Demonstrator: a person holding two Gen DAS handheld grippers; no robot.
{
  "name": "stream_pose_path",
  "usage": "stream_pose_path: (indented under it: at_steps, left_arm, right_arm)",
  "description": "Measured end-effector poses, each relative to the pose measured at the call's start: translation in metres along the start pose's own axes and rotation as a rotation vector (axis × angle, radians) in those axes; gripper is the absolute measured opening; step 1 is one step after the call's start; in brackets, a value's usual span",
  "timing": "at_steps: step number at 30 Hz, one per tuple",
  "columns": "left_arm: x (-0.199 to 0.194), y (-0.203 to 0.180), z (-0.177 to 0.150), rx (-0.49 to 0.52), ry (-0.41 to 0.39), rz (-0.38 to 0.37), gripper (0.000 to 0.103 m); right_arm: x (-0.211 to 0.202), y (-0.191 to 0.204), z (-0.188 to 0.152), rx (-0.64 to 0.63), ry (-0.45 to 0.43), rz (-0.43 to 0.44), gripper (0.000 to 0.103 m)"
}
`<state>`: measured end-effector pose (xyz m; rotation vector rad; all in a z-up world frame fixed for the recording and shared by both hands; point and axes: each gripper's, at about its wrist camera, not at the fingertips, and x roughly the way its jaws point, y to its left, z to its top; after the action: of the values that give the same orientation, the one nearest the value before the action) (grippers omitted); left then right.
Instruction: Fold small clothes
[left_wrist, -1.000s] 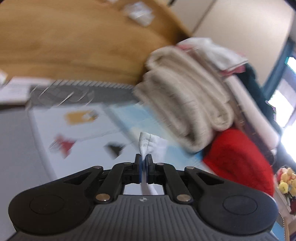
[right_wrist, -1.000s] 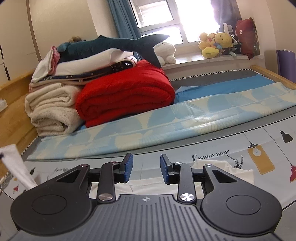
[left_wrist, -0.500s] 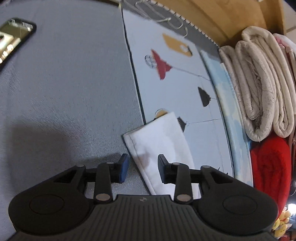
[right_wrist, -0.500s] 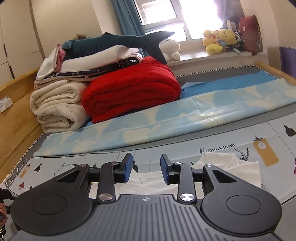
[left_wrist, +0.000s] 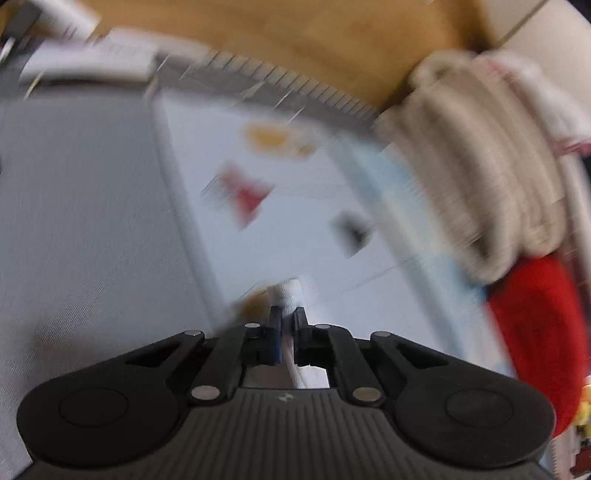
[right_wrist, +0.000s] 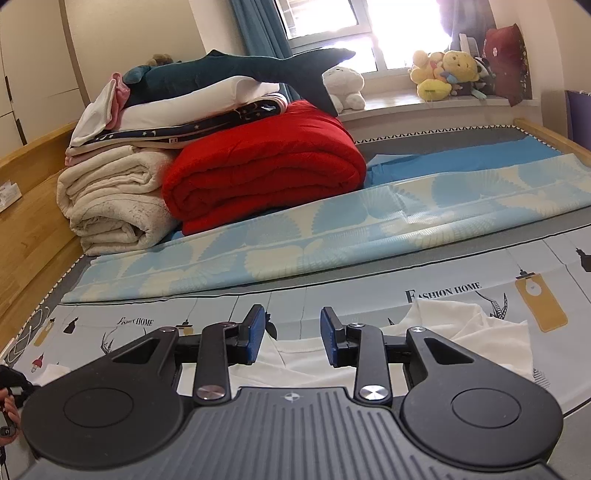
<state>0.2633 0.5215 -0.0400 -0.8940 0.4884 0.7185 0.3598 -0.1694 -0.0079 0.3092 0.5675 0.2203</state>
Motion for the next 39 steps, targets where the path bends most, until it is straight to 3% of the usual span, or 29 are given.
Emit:
stream_pose_path:
  at_steps: [3,7,9,12,17,21,24,25,26,27,28,30,34,39]
  left_arm:
    - [-0.022,-0.020,0.007,0.029,-0.079,-0.066,0.006]
    - [-0.028,-0.034,-0.005,0.062,-0.055,-0.018,0.006]
    - [-0.035,-0.050,-0.014,0.097,-0.058,-0.033,0.006]
    - [-0.055,-0.090,-0.040,0.195,-0.062,-0.098,0.006]
    - [-0.098,-0.188,-0.122,0.401,-0.011,-0.312,0.006]
    - [-0.143,-0.263,-0.226,0.551,0.127,-0.520,0.006]
    - [-0.177,-0.301,-0.318,0.680,0.295,-0.680,0.010]
    - [-0.184,-0.312,-0.350,0.736,0.397,-0.718,0.017]
    - [-0.185,-0.320,-0.375,0.799,0.498,-0.740,0.035]
    - [-0.186,-0.324,-0.396,0.857,0.570,-0.737,0.037]
    - [-0.187,-0.325,-0.409,0.899,0.590,-0.702,0.037]
    - [-0.184,-0.326,-0.406,0.915,0.592,-0.656,0.037]
    - [-0.171,-0.326,-0.342,0.823,0.475,-0.494,0.037]
    - [-0.149,-0.296,-0.303,0.784,0.345,-0.343,0.037]
  right_arm:
    - [0.001,0.002,0.000,-0.005,-0.004,0.002,0.035]
    - [0.000,-0.001,0.001,-0.006,-0.001,-0.020,0.035]
    - [-0.003,-0.005,0.001,0.002,0.008,-0.043,0.035]
    - [-0.010,-0.016,0.002,0.035,0.012,-0.059,0.035]
    - [-0.023,-0.034,0.002,0.057,0.007,-0.082,0.035]
    - [-0.031,-0.051,0.001,0.090,0.008,-0.103,0.035]
    - [-0.037,-0.065,0.000,0.130,0.001,-0.122,0.035]
    - [-0.038,-0.070,0.000,0.146,0.000,-0.129,0.035]
    - [-0.039,-0.074,0.000,0.162,-0.001,-0.136,0.035]
    - [-0.041,-0.079,0.000,0.179,-0.002,-0.141,0.035]
    - [-0.041,-0.084,0.000,0.194,-0.001,-0.146,0.035]
    - [-0.042,-0.094,0.001,0.229,0.004,-0.164,0.035]
    - [-0.042,-0.112,0.001,0.301,0.018,-0.174,0.035]
    - [-0.032,-0.126,-0.009,0.331,0.063,-0.166,0.030]
